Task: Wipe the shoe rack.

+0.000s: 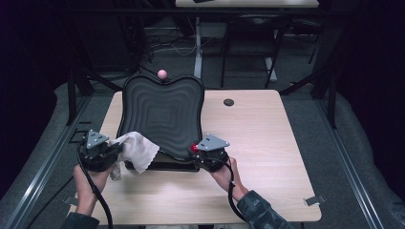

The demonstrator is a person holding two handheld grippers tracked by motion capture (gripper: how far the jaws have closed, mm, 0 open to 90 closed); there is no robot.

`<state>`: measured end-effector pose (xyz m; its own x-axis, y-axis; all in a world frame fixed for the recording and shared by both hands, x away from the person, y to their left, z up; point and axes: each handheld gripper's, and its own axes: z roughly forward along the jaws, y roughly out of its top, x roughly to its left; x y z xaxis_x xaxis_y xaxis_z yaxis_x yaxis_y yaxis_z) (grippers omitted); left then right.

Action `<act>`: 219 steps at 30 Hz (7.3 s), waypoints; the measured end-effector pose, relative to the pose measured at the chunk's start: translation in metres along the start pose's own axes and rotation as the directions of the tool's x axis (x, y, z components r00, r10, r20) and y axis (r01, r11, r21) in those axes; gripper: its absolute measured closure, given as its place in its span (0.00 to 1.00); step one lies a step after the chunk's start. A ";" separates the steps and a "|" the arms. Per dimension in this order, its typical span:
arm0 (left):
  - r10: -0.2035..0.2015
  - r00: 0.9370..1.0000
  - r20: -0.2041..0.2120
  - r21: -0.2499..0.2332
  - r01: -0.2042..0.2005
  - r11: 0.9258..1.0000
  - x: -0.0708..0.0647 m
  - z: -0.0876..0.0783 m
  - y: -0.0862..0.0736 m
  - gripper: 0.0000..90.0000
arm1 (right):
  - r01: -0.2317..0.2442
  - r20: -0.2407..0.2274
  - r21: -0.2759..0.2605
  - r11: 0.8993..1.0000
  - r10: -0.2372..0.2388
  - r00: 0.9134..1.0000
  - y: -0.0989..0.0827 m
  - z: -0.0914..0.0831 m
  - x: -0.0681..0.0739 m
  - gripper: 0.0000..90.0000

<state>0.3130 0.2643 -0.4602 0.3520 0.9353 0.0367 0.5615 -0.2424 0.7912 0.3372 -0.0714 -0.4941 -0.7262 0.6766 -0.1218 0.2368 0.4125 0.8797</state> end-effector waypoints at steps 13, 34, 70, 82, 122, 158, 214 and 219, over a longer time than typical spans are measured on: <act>-0.032 0.999 -0.003 0.032 0.032 0.999 -0.006 0.010 -0.014 0.93 | -0.003 -0.010 0.003 1.000 0.003 1.000 0.000 0.000 -0.001 0.67; 0.024 0.997 0.077 -0.009 -0.023 1.000 -0.041 0.027 0.003 0.93 | -0.006 -0.011 0.001 1.000 0.006 1.000 0.000 0.000 -0.001 0.67; 0.134 0.968 0.214 -0.055 -0.125 0.991 -0.114 0.052 0.022 0.93 | -0.008 -0.012 0.002 1.000 0.008 1.000 0.000 0.000 -0.001 0.67; 0.147 0.956 0.253 -0.066 -0.135 0.989 -0.131 0.057 0.024 0.93 | -0.011 -0.017 -0.006 1.000 0.011 1.000 0.000 0.000 -0.001 0.67; 0.184 0.976 0.115 -0.070 -0.177 0.982 -0.113 0.053 0.018 0.93 | -0.003 -0.013 -0.005 1.000 0.003 1.000 0.000 0.000 -0.001 0.67; 0.067 0.995 -0.080 -0.009 -0.068 0.998 -0.032 0.020 -0.009 0.93 | -0.002 -0.013 0.003 1.000 0.002 1.000 0.000 0.000 -0.001 0.67; 0.167 0.965 0.202 0.046 -0.180 0.983 -0.117 0.048 -0.036 0.93 | -0.010 -0.006 0.003 1.000 0.010 1.000 0.001 0.002 -0.001 0.67; 0.179 0.954 0.240 0.027 -0.191 0.981 -0.138 0.058 -0.036 0.93 | -0.011 -0.005 0.004 1.000 0.011 1.000 0.001 0.002 -0.001 0.67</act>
<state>0.2878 0.1294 -0.5296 0.6161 0.7870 0.0307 0.5040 -0.4239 0.7525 0.3398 -0.0705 -0.4935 -0.7269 0.6779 -0.1100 0.2470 0.4075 0.8791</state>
